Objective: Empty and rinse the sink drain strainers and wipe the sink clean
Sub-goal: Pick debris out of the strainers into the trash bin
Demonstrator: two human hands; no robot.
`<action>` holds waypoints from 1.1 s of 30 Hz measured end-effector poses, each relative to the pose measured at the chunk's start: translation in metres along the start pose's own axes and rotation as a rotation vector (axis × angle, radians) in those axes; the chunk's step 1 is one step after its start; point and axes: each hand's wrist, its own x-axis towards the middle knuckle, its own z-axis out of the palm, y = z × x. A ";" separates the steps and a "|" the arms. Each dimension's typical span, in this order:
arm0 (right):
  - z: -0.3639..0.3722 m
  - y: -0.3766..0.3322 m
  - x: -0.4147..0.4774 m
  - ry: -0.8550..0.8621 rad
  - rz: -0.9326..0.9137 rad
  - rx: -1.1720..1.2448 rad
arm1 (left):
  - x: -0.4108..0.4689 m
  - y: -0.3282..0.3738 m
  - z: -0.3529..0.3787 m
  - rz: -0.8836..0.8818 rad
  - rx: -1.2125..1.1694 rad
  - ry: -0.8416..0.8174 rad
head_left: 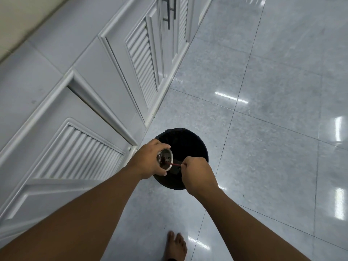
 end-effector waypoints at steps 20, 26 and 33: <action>0.009 -0.005 -0.010 0.125 -0.090 0.035 | 0.000 0.007 0.003 -0.023 0.118 0.036; 0.005 0.001 -0.003 0.108 -0.049 0.031 | 0.000 0.007 0.000 -0.010 0.142 0.033; 0.007 -0.002 -0.009 0.104 -0.147 0.102 | 0.002 0.010 -0.002 -0.004 0.146 0.040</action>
